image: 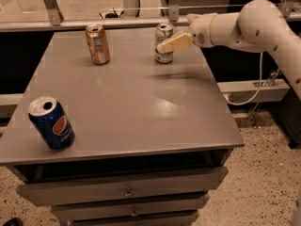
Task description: Move 7up can near pepsi can
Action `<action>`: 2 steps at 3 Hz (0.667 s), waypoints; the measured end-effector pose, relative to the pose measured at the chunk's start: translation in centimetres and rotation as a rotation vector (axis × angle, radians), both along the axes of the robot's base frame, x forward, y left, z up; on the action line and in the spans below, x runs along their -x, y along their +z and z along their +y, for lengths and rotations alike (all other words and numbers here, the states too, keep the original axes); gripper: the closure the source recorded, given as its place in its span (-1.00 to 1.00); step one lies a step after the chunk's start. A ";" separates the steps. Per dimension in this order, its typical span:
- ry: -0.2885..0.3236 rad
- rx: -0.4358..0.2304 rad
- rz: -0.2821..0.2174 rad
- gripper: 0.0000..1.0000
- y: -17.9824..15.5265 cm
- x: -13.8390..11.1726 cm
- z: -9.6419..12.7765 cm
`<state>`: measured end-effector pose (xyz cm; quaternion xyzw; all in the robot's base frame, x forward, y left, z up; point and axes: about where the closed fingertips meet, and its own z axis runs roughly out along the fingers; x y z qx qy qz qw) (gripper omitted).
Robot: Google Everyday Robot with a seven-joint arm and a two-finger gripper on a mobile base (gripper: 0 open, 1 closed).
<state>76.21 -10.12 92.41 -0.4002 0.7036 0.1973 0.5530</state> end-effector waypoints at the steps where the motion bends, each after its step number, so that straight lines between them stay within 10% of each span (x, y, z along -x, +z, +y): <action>1: 0.020 -0.056 0.053 -1.00 -1.2 -1.2 1.6; 2: 0.049 -0.090 0.088 -0.76 -2.0 -1.2 2.6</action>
Offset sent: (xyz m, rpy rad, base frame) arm 0.0089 0.0338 -0.0275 0.1367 0.1365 0.0904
